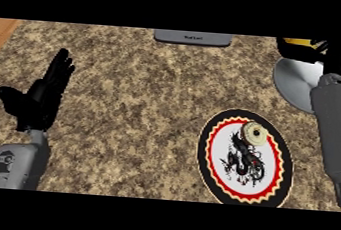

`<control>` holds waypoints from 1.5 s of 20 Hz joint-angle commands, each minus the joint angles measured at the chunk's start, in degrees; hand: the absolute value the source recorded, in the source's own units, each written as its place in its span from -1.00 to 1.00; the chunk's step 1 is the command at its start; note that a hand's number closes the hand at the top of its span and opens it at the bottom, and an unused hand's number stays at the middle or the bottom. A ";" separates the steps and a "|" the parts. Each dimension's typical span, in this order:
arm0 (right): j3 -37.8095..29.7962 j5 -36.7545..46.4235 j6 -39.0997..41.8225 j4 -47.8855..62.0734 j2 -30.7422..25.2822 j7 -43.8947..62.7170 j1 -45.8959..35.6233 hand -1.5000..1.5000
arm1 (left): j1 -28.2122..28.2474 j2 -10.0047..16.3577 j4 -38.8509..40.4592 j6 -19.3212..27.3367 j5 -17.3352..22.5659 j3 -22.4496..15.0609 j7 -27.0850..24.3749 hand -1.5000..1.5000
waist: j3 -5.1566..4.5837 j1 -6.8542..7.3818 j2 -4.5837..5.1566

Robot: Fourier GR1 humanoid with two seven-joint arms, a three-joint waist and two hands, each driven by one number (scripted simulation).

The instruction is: Pick the lemon from the plate and place it in the pan

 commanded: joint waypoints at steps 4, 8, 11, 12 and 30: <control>-4.82 1.53 -8.14 17.83 -11.11 -11.91 1.12 1.00 | 1.35 -0.49 -1.39 -0.24 -0.40 -0.95 -0.26 0.00 | 0.10 1.25 0.46; -8.33 -0.45 -12.08 28.19 -14.07 -17.11 -2.49 1.00 | -2.55 -1.71 -0.77 1.73 -1.82 -2.05 1.55 0.00 | 0.23 2.21 1.04; -10.30 -1.86 -16.32 32.46 -14.54 -22.01 -1.07 1.00 | -1.50 0.91 -0.23 -2.16 1.11 0.06 0.41 0.00 | 0.25 2.50 1.08; -10.98 -2.09 -15.60 33.98 -15.88 -21.79 -2.24 1.00 | -0.13 -0.82 -1.43 -0.90 0.38 -1.06 -0.21 0.00 | 0.29 3.20 1.25; -25.16 -19.15 -1.12 40.86 -15.79 -42.06 -1.26 -1.00 | -2.30 -0.56 0.47 -0.89 0.11 -0.77 -0.04 0.00 | 0.46 2.87 1.59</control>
